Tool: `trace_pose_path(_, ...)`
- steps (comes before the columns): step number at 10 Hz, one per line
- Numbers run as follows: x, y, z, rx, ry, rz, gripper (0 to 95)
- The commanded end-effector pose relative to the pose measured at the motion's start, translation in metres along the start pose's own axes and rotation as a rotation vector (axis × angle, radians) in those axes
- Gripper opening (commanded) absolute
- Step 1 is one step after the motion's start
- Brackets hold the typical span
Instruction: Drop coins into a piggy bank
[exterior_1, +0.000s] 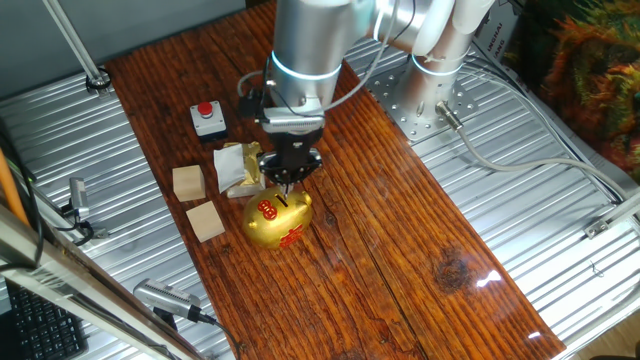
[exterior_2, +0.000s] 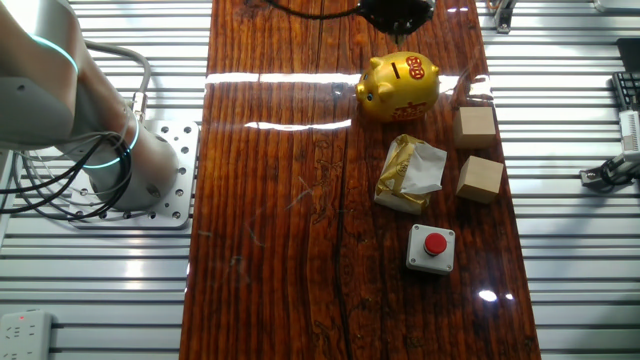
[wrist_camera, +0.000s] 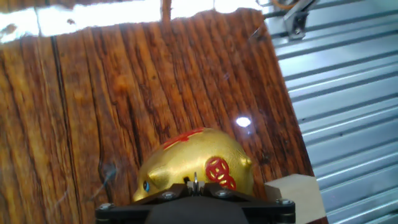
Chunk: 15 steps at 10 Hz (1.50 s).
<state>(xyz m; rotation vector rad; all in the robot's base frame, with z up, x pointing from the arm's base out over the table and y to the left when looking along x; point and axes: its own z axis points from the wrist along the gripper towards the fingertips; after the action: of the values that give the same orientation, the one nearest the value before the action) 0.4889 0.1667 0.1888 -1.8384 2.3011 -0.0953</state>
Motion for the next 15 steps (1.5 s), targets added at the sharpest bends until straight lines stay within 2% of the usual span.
trace_pose_path(1, 0.004, 0.003, 0.002, 0.012, 0.053, -0.005, 0.0)
trace_pose_path(3, 0.013, 0.008, 0.006, 0.021, 0.068, -0.013, 0.0)
trace_pose_path(5, 0.016, 0.01, 0.008, 0.028, 0.097, -0.033, 0.0)
trace_pose_path(8, 0.017, 0.01, 0.008, 0.035, 0.095, -0.063, 0.0)
trace_pose_path(13, 0.015, 0.01, 0.01, 0.025, 0.065, -0.196, 0.0)
trace_pose_path(15, 0.015, 0.01, 0.01, 0.03, 0.065, -0.228, 0.0)
